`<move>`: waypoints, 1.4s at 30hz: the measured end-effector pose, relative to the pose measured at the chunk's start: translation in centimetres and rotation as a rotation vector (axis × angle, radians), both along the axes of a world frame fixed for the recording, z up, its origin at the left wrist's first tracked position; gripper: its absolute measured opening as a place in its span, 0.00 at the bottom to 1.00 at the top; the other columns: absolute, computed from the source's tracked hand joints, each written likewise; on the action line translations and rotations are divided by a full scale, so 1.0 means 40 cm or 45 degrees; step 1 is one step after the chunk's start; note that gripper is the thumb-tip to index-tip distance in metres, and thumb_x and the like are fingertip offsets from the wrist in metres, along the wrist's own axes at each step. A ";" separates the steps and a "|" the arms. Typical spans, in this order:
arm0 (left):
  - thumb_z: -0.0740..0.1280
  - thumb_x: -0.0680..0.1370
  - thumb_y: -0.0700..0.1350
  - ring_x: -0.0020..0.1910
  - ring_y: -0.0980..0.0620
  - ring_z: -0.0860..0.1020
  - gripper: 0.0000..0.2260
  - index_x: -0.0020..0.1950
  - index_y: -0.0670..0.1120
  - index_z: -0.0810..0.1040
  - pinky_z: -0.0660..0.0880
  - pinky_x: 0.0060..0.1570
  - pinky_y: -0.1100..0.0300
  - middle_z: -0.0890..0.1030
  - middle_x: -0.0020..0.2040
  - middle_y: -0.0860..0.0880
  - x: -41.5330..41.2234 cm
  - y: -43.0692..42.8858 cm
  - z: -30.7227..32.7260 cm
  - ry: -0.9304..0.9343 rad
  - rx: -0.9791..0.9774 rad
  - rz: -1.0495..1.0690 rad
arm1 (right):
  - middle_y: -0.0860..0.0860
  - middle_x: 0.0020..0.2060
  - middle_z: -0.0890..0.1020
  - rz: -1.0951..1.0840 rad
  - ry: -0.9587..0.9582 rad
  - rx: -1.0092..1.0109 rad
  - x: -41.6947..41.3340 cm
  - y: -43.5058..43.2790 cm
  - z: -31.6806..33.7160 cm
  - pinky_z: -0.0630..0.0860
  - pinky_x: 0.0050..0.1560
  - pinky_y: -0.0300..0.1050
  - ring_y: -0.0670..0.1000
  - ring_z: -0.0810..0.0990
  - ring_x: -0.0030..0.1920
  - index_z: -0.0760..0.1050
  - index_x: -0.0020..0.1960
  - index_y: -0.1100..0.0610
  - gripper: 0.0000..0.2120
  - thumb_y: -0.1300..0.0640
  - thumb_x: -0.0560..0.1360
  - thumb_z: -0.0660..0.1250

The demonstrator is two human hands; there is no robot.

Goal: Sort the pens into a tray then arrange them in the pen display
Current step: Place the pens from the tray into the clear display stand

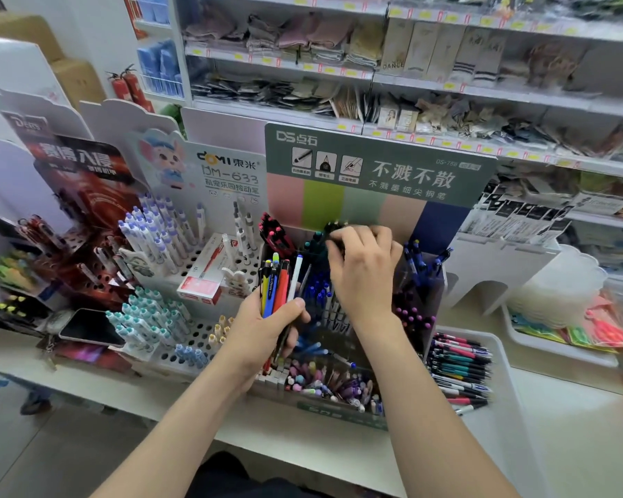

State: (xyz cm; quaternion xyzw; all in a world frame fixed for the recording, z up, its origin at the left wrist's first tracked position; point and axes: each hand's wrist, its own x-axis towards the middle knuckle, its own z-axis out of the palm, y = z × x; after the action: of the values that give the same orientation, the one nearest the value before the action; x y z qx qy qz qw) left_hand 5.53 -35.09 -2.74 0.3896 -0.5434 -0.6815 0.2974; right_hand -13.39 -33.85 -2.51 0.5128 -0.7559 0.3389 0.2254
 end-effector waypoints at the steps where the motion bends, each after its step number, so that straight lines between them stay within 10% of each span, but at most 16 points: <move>1: 0.69 0.84 0.43 0.30 0.49 0.76 0.09 0.58 0.38 0.76 0.74 0.30 0.54 0.85 0.42 0.44 0.000 -0.001 -0.001 0.005 0.006 -0.001 | 0.48 0.53 0.85 0.017 -0.014 -0.011 0.003 0.005 -0.003 0.68 0.53 0.54 0.57 0.76 0.58 0.83 0.55 0.51 0.06 0.51 0.82 0.70; 15: 0.71 0.83 0.42 0.28 0.45 0.73 0.07 0.55 0.38 0.78 0.69 0.28 0.57 0.81 0.38 0.35 0.009 0.022 -0.055 -0.081 -0.092 -0.023 | 0.49 0.42 0.87 0.096 -1.647 -0.323 0.135 0.171 -0.043 0.78 0.44 0.40 0.45 0.84 0.41 0.81 0.57 0.52 0.06 0.53 0.86 0.65; 21: 0.70 0.84 0.46 0.27 0.47 0.71 0.09 0.55 0.40 0.77 0.69 0.29 0.52 0.72 0.30 0.45 0.034 0.011 -0.108 -0.062 -0.058 0.438 | 0.49 0.47 0.86 0.104 -1.332 -0.697 0.167 0.172 -0.016 0.83 0.46 0.43 0.51 0.87 0.44 0.73 0.61 0.56 0.05 0.59 0.88 0.61; 26: 0.67 0.86 0.45 0.27 0.48 0.71 0.08 0.62 0.49 0.84 0.68 0.29 0.53 0.82 0.37 0.46 0.059 -0.015 -0.095 0.046 -0.003 0.465 | 0.48 0.50 0.85 0.359 -0.865 -0.368 0.198 0.093 -0.042 0.81 0.45 0.38 0.44 0.85 0.46 0.73 0.62 0.57 0.05 0.59 0.87 0.63; 32: 0.67 0.85 0.45 0.25 0.49 0.72 0.11 0.65 0.42 0.80 0.69 0.29 0.54 0.75 0.28 0.45 0.077 -0.046 -0.082 -0.085 0.021 0.352 | 0.48 0.51 0.83 0.249 -0.239 0.053 0.193 -0.005 -0.093 0.74 0.49 0.56 0.54 0.77 0.52 0.81 0.58 0.51 0.07 0.57 0.80 0.73; 42: 0.69 0.84 0.42 0.26 0.46 0.70 0.08 0.51 0.38 0.75 0.68 0.27 0.55 0.72 0.30 0.43 0.097 -0.054 -0.053 -0.029 0.013 0.311 | 0.52 0.69 0.75 0.199 -0.160 0.293 0.199 0.000 -0.109 0.70 0.57 0.56 0.57 0.70 0.62 0.81 0.67 0.48 0.15 0.49 0.84 0.63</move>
State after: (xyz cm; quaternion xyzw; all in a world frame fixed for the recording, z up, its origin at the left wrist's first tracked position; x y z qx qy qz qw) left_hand 9.42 -37.25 -4.86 0.4621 -0.4916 -0.6386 0.3701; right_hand -5.45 -33.85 -6.86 0.5702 -0.7602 0.2980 0.0904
